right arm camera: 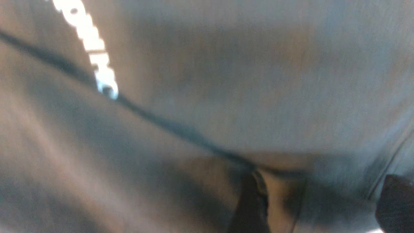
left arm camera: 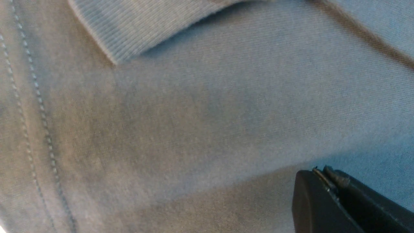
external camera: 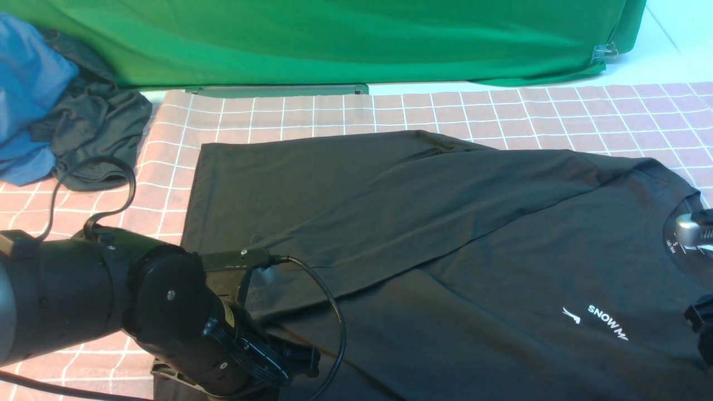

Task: Fold a long-sleeved shirt over a pink coffee tablecloth.
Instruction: 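Grasp the near edge of the shirt at its hem and shoulder corners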

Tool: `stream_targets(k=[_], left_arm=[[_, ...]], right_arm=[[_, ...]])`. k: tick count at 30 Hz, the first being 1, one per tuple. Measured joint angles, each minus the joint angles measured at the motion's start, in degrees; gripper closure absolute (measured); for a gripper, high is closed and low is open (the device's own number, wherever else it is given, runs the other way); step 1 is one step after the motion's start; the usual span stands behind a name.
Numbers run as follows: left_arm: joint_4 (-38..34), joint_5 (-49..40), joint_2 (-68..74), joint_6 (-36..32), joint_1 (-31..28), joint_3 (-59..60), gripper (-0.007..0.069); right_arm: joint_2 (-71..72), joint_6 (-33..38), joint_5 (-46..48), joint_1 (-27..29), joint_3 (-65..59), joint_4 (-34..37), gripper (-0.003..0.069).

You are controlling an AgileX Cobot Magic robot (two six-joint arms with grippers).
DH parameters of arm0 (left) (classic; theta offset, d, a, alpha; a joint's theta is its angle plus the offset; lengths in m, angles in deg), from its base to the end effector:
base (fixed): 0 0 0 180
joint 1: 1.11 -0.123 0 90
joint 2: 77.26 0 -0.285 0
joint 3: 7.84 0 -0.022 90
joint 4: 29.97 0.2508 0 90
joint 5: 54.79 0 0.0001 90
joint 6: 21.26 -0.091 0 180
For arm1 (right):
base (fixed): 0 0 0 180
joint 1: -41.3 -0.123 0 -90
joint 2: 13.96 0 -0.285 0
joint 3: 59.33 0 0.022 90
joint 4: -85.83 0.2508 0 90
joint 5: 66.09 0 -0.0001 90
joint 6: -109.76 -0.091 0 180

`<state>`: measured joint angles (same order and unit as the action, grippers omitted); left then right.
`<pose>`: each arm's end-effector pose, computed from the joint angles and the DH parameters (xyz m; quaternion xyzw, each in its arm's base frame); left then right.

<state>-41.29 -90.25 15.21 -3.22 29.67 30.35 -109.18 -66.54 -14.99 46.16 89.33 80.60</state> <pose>0.2003 -0.1314 0.1734 0.0372 0.9898 -0.1102 0.0820 0.2429 -0.0271 0.1844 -0.0178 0.9990 -0.0375 0.0176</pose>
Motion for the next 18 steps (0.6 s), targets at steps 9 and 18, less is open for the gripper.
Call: stream_targets(k=[9, 18], left_arm=[[0.0, 0.54, 0.0, -0.16, 0.0, 0.0, 0.0611], [0.0, 0.54, 0.0, -0.26, 0.0, 0.0, 0.0611]], right_arm=[[-5.0, 1.01, 2.19, 0.0, 0.0, 0.41, 0.0305], [-4.63, 0.33, 5.6, 0.0, 0.0, -0.91, 0.0612]])
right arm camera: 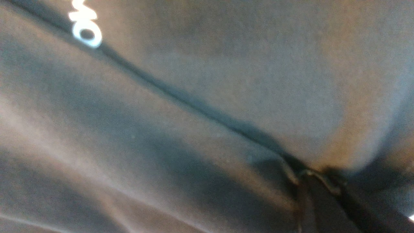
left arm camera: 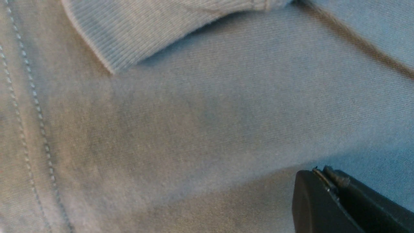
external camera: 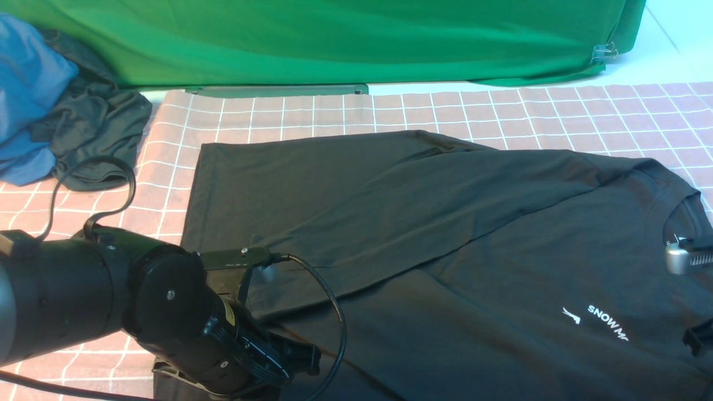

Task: Fold a long-sleeved shirt over a pink coffee tablecloth.
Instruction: 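Grasp the near edge of the shirt at its hem and shoulder corners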

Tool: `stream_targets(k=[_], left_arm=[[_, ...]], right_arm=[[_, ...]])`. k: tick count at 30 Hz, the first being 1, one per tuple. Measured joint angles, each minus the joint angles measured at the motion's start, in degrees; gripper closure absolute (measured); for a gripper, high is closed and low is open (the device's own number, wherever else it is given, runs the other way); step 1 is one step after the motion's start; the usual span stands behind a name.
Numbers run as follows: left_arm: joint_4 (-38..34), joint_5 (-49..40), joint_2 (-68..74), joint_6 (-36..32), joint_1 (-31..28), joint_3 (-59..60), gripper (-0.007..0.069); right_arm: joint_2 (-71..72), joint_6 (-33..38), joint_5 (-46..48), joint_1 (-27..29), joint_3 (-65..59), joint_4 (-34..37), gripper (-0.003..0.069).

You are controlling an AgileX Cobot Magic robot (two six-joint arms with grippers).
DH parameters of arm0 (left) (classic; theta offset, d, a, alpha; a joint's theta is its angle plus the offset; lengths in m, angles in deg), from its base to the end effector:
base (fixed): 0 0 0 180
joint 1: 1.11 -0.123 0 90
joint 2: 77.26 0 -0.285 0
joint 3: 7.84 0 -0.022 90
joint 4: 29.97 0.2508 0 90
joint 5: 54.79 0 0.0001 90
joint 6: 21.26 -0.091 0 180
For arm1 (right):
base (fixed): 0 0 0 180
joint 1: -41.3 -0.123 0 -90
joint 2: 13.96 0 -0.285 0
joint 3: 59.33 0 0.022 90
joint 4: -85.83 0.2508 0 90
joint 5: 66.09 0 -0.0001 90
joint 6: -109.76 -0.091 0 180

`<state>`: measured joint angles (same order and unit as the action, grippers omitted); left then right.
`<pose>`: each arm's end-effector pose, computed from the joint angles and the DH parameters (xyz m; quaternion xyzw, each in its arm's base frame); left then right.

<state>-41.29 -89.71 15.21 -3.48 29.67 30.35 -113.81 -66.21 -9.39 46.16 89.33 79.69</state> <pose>0.2010 -0.1317 0.1736 0.0391 0.9892 -0.1117 0.0866 0.2381 -0.0284 0.1654 0.0252 -0.9964 0.0372 0.0718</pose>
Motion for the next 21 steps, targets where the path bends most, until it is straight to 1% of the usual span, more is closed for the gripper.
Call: stream_targets(k=[1, 4, 8, 11, 12, 15, 18, 21], left_arm=[[0.0, 0.0, 0.0, -0.11, 0.0, 0.0, 0.0611], [0.0, 0.0, 0.0, -0.28, 0.0, 0.0, 0.0611], [0.0, 0.0, 0.0, -0.46, 0.0, 0.0, 0.0611], [0.0, -0.11, 0.0, -0.53, 0.0, 0.0, 0.0611], [0.0, -0.47, 0.0, -0.55, 0.0, 0.0, 0.0611], [0.0, -0.7, 0.0, -0.55, 0.0, 0.0, 0.0611], [0.0, -0.87, 0.0, -0.6, 0.0, 0.0, 0.0611], [0.02, -3.13, -0.99, -0.42, -0.06, 0.0, 0.0611]], right_arm=[[0.97, -1.93, 0.35, 0.0, 0.0, -1.7, 0.0612], [3.72, -4.47, 0.41, 0.09, 0.0, -5.29, 0.0612], [5.56, -5.48, 0.5, 1.81, 0.0, -6.03, 0.0612], [5.66, -5.66, 0.89, 4.22, 0.0, -6.03, 0.0613], [5.61, -5.87, 0.73, 5.81, 0.0, -6.03, 0.0613], [5.57, -6.73, 0.02, 6.94, 0.0, -6.17, 0.0608], [5.54, -7.4, -0.26, 7.2, 0.0, -6.17, 0.0578], [5.54, -8.94, 0.73, 7.33, 0.0, -6.93, 0.0447]])
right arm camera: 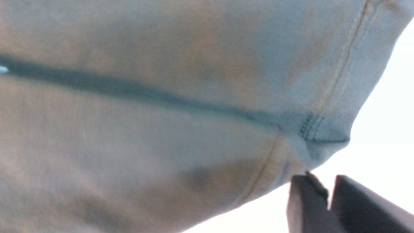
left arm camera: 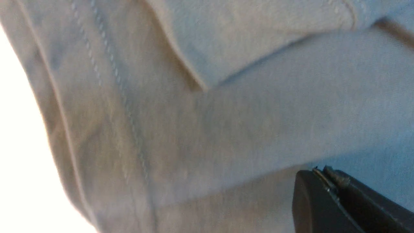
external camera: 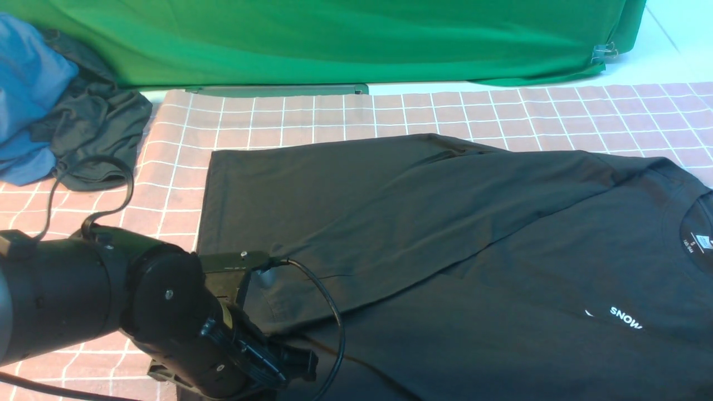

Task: Fold a long-sleeved shirt over a pink coffee tablecloth.
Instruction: 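Grasp the near edge of the shirt at its hem and shoulder corners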

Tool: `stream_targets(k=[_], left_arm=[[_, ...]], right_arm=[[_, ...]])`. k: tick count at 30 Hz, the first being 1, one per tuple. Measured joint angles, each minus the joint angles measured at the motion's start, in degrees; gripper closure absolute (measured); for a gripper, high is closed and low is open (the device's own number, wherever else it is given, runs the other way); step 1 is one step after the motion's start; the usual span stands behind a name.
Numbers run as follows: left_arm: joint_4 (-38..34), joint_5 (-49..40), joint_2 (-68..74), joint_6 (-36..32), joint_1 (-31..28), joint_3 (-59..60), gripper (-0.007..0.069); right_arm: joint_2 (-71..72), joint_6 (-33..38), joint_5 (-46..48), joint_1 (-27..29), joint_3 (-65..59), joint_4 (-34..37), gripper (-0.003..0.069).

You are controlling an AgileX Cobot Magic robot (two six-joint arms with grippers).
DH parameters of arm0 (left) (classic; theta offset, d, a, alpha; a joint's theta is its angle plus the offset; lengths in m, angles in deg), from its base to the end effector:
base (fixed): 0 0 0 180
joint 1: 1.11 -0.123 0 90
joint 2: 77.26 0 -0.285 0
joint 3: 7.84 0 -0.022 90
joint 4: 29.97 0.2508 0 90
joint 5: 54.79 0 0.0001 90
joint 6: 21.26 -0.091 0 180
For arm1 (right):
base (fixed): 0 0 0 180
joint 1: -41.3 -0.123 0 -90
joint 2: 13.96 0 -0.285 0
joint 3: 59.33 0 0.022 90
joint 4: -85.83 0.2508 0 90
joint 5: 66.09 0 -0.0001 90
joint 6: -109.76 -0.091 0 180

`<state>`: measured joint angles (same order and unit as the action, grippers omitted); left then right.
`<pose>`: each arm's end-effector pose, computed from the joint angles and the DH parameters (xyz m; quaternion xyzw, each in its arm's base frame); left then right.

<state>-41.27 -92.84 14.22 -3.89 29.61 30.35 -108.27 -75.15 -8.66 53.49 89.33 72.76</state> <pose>0.1959 -0.1292 0.1766 0.0449 0.9909 -0.1060 0.0692 0.2253 -0.0664 0.1896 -0.0845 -0.9916 0.0923 0.0326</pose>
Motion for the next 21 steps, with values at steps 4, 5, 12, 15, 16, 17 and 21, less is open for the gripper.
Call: stream_targets(k=[4, 5, 12, 15, 16, 17, 21], left_arm=[[0.0, -6.72, -3.79, 1.87, 0.0, 0.84, 0.0611], [0.0, -7.96, -5.09, 3.19, 0.0, 1.44, 0.0611], [3.84, -15.27, -12.58, 15.94, 0.0, 9.2, 0.0611], [5.96, -15.75, -14.13, 20.54, 0.0, 10.59, 0.0608], [6.09, -15.75, -14.13, 20.54, 0.0, 10.6, 0.0608], [6.25, -15.75, -14.35, 21.62, 0.0, 11.04, 0.0592], [6.2, -15.63, -14.35, 23.42, 0.0, 12.84, 0.0493]], right_arm=[[0.31, -0.7, 3.4, -0.53, 0.0, 1.24, 0.0237], [0.84, -0.48, 3.62, -0.99, 0.0, 2.1, 0.0213], [8.05, 1.83, -0.31, -9.51, 0.0, 7.5, 0.0195], [11.12, 1.89, -3.2, -13.71, 0.0, 8.22, 0.0216], [11.26, 1.89, -3.2, -13.95, 0.0, 8.18, 0.0218], [12.28, 1.89, -4.31, -15.62, 0.0, 8.46, 0.0223], [12.79, 1.94, -6.16, -18.48, 0.0, 8.87, 0.0228]])
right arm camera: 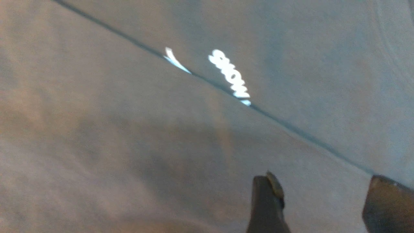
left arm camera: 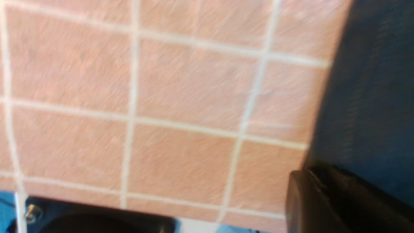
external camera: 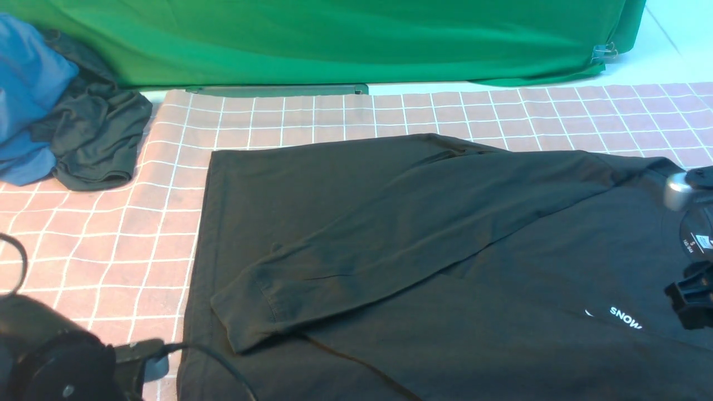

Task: Fold a long-sleeved shirt over a pink coffee tablecloth.
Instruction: 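Grasp the near edge of the shirt at its hem and shoulder corners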

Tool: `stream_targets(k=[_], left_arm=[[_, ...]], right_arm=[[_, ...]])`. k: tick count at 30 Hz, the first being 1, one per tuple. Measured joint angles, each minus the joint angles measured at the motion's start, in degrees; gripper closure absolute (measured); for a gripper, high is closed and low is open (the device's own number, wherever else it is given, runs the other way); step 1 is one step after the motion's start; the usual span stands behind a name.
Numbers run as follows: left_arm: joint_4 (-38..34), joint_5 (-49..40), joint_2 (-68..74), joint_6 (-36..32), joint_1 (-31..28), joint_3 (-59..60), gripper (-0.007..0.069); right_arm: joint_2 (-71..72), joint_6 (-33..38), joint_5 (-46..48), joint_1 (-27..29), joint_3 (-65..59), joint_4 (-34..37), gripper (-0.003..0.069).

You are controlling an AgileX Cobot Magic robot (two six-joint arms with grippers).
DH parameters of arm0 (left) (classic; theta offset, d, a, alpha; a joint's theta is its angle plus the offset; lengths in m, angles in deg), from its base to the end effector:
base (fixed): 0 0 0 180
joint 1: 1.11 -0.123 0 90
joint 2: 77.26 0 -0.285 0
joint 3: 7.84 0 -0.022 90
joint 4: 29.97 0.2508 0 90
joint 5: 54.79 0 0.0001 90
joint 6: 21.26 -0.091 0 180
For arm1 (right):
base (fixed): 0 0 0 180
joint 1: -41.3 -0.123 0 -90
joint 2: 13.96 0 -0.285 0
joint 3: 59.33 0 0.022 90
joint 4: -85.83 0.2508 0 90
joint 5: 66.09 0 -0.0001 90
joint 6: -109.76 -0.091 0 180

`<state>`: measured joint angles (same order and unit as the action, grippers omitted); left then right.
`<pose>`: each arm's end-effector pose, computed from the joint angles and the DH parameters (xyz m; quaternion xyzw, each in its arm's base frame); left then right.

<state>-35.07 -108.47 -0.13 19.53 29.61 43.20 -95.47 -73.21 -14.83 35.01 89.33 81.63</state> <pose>0.1208 -0.0794 0.1724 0.1145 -0.9927 0.0193 0.0338 0.2217 0.0192 0.2404 -0.0474 0.9888 -0.0202 0.1402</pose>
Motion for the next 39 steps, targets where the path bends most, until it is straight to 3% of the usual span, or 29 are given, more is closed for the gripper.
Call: stream_targets(k=[8, 13, 15, 20, 22, 24, 29, 33, 39], left_arm=[[-0.22, 3.58, 0.0, 0.91, 0.0, 1.17, 0.0137], [-1.78, 6.39, 0.0, 0.91, 0.0, 2.61, 0.0071], [-3.13, 6.5, 0.0, 0.61, 0.0, 3.3, 0.0099], [-4.51, 6.93, 0.0, -1.19, 0.0, 3.82, 0.0307], [-4.83, 7.09, 0.0, -2.34, 0.0, 3.82, 0.0494], [-4.77, 6.63, 0.0, -2.57, 0.0, 3.33, 0.0574], [-0.49, -0.97, 0.0, -1.59, 0.0, -0.89, 0.0594], [10.54, -11.5, 0.0, 3.55, 0.0, -4.43, 0.0594], [14.42, -13.59, -0.87, 5.54, -3.31, -5.22, 0.0594]], right_arm=[[0.0, 0.29, -1.95, -0.36, 0.0, 0.05, 0.0228], [0.0, 0.82, -2.68, -0.36, 0.0, 0.05, 0.0228], [0.0, 1.36, -2.91, -0.36, 0.0, 0.05, 0.0228], [0.0, 1.58, -2.91, -0.36, 0.0, 0.05, 0.0228], [0.0, 1.58, -2.79, -0.36, 0.0, 0.05, 0.0228], [0.0, 1.64, -2.3, -0.36, 0.0, 0.05, 0.0228], [0.0, 1.64, 0.56, -0.36, 0.0, 0.05, 0.0228], [0.0, 1.64, 6.17, -0.36, 0.0, 0.05, 0.0228], [0.02, 1.77, 9.44, -0.36, -2.02, 1.77, 0.0228]])
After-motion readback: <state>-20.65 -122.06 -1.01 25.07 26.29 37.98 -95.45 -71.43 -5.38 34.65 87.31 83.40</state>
